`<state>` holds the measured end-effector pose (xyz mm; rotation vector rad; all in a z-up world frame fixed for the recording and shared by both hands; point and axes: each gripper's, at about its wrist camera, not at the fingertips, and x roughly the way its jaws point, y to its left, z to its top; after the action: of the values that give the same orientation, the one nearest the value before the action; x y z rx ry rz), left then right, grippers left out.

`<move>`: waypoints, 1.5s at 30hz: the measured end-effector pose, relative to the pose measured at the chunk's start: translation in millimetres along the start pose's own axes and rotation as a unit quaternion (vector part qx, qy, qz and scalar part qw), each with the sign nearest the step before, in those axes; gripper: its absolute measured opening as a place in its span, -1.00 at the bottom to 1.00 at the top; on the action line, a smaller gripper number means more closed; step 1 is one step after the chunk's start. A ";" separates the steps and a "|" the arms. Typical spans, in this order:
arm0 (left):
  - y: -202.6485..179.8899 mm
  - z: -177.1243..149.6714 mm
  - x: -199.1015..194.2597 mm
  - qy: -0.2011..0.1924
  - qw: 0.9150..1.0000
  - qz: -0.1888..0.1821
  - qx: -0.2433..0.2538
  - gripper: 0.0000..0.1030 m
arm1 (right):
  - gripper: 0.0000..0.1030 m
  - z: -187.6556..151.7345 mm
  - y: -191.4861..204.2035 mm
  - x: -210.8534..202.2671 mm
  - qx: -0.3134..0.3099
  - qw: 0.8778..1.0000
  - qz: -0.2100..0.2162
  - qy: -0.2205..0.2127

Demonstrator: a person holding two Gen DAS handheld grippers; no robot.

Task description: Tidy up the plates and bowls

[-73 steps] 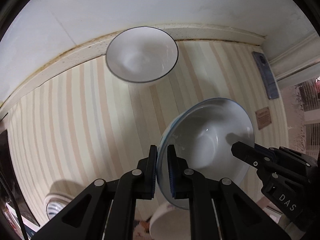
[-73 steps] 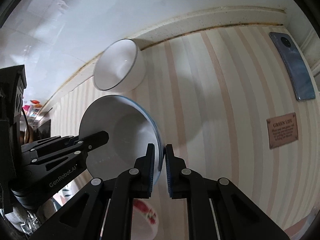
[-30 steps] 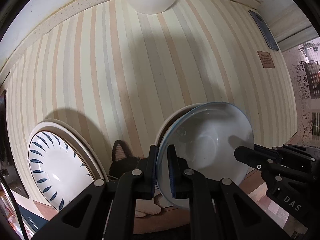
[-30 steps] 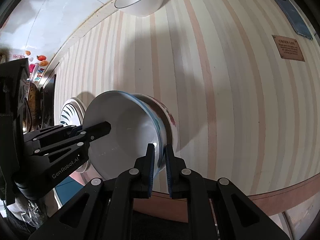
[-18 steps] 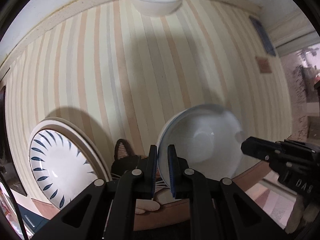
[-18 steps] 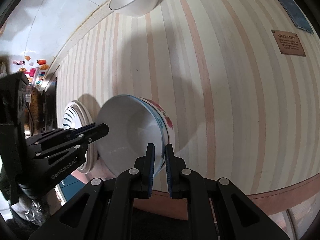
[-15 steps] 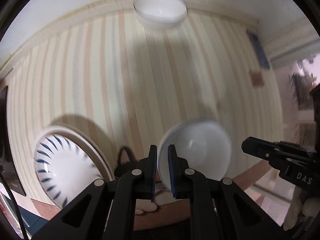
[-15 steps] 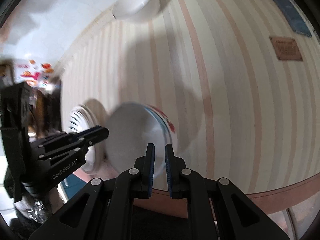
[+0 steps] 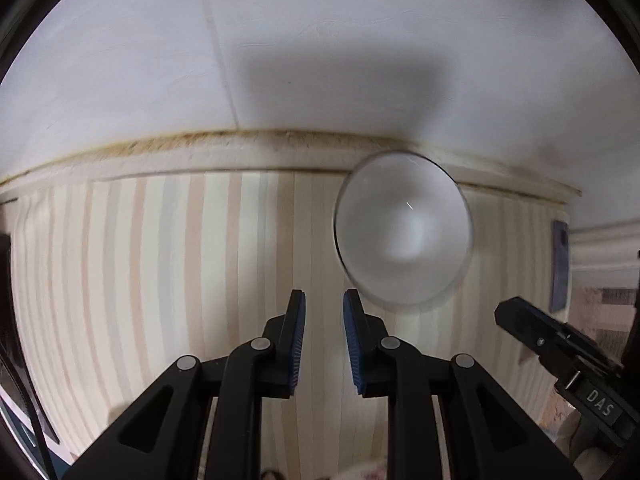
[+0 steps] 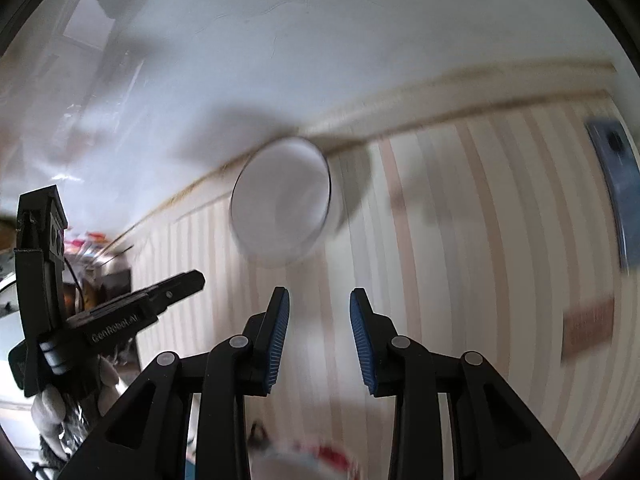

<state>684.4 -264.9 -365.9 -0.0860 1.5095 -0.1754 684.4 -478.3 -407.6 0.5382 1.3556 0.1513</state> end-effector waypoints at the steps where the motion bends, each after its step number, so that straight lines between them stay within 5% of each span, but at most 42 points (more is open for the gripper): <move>1: -0.4 6.7 9.2 0.007 1.000 0.000 0.000 -0.66 | -0.33 12.9 2.2 9.2 -0.002 1.000 -0.006 0.000; 8: -2.9 35.6 27.5 0.015 1.000 0.004 0.008 -0.67 | -0.34 57.2 9.4 55.2 -0.010 0.999 -0.040 0.014; 11: -6.8 38.8 36.1 0.024 0.999 0.012 0.025 -0.83 | -0.35 64.2 11.9 72.8 -0.017 0.998 -0.046 0.025; 14: -9.2 36.7 37.4 0.024 0.999 0.014 0.035 -0.84 | -0.67 66.2 16.9 86.0 -0.033 0.997 -0.063 0.030; 20: -14.0 30.8 31.9 0.022 0.999 0.008 0.036 -0.84 | -0.76 63.2 26.4 93.6 -0.058 0.994 -0.087 0.026; 33: -36.0 -38.0 -12.0 -0.011 0.999 0.012 0.047 -0.82 | -0.76 44.9 42.3 73.3 -0.066 0.995 -0.076 0.026; 45: -39.5 -104.1 -70.4 -0.037 0.997 0.000 0.067 -0.82 | -0.76 -10.4 58.5 14.4 -0.079 0.995 -0.053 0.013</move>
<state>574.6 -286.4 -296.5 0.0132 1.4205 -0.2702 689.5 -418.6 -395.1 0.3310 1.3806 0.1778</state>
